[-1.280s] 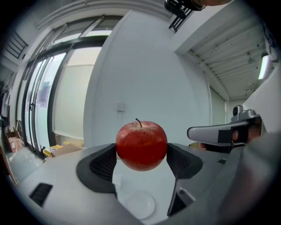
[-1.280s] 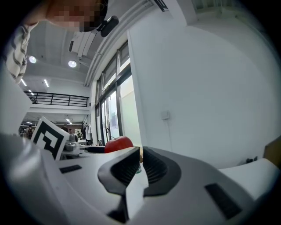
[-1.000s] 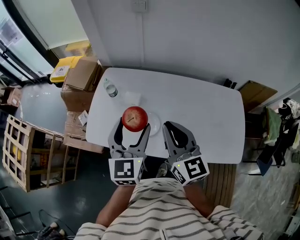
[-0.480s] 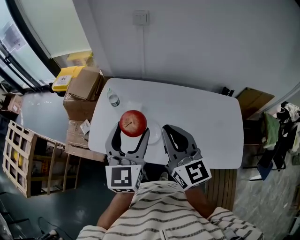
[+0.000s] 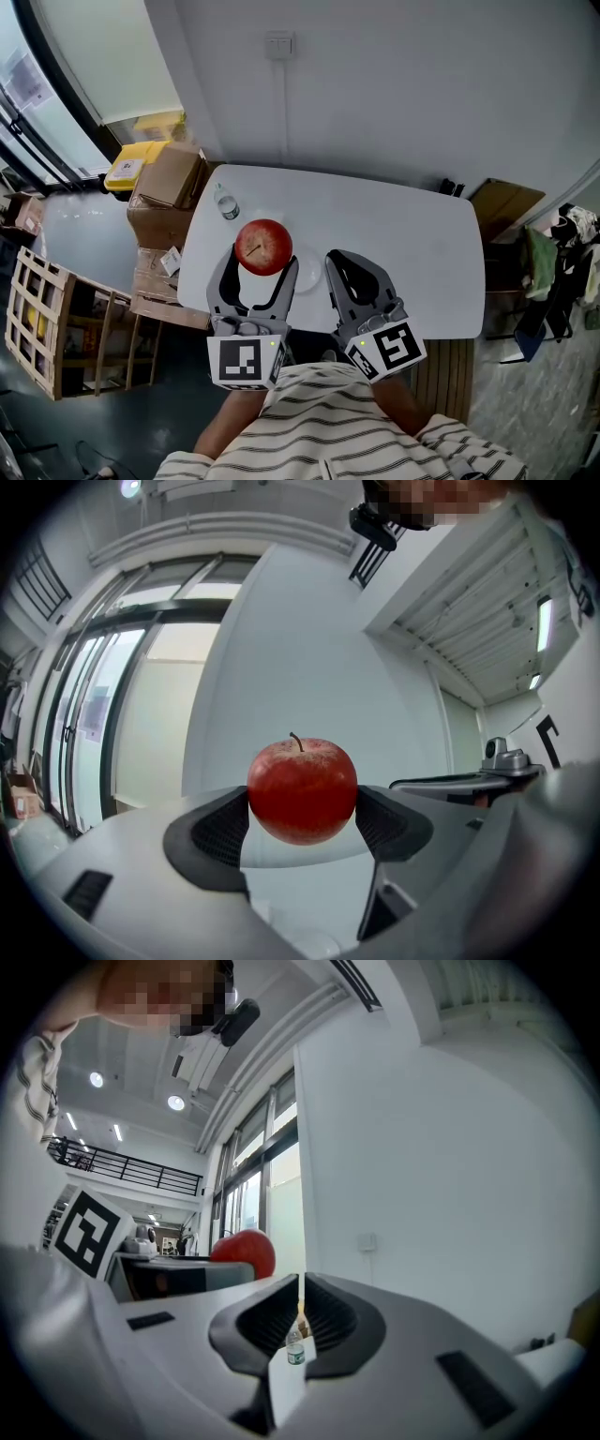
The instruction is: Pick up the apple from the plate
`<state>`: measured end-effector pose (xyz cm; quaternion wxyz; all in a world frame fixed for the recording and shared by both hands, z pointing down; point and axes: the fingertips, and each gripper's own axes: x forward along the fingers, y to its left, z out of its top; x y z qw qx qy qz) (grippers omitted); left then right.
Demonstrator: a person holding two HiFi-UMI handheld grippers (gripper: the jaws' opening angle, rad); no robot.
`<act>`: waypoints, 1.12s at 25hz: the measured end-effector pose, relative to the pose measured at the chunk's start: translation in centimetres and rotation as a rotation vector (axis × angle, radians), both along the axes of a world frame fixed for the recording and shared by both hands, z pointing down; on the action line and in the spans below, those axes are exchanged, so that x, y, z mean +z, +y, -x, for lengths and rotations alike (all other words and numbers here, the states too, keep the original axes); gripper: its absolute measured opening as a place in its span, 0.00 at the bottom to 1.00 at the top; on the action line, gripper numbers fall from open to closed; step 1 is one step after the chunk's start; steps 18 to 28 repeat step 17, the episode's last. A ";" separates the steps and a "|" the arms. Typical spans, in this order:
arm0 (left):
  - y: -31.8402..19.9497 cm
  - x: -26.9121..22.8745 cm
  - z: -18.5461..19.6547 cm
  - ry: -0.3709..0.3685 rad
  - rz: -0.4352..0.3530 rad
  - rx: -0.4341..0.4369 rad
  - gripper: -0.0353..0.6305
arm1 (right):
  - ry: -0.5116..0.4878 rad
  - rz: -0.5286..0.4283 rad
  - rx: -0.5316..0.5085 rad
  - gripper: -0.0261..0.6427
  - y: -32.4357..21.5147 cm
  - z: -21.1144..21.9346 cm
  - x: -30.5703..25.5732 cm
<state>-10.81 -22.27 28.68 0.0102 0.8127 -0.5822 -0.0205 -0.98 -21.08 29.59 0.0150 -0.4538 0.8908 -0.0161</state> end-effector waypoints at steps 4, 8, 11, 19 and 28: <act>0.4 -0.6 -0.1 0.005 -0.016 -0.006 0.60 | 0.001 -0.004 0.001 0.06 0.3 -0.2 -0.4; 0.5 -0.9 -0.3 0.008 -0.024 -0.004 0.60 | 0.002 -0.010 0.005 0.06 0.5 -0.2 -0.7; 0.8 -0.8 -0.4 0.009 -0.023 0.001 0.60 | 0.004 -0.009 0.010 0.06 0.7 -0.2 -0.7; 0.7 -0.9 -0.8 0.006 -0.040 0.008 0.60 | 0.011 -0.037 0.011 0.06 0.8 -0.4 -1.3; 0.7 -0.9 -0.8 0.006 -0.040 0.008 0.60 | 0.011 -0.037 0.011 0.06 0.8 -0.4 -1.3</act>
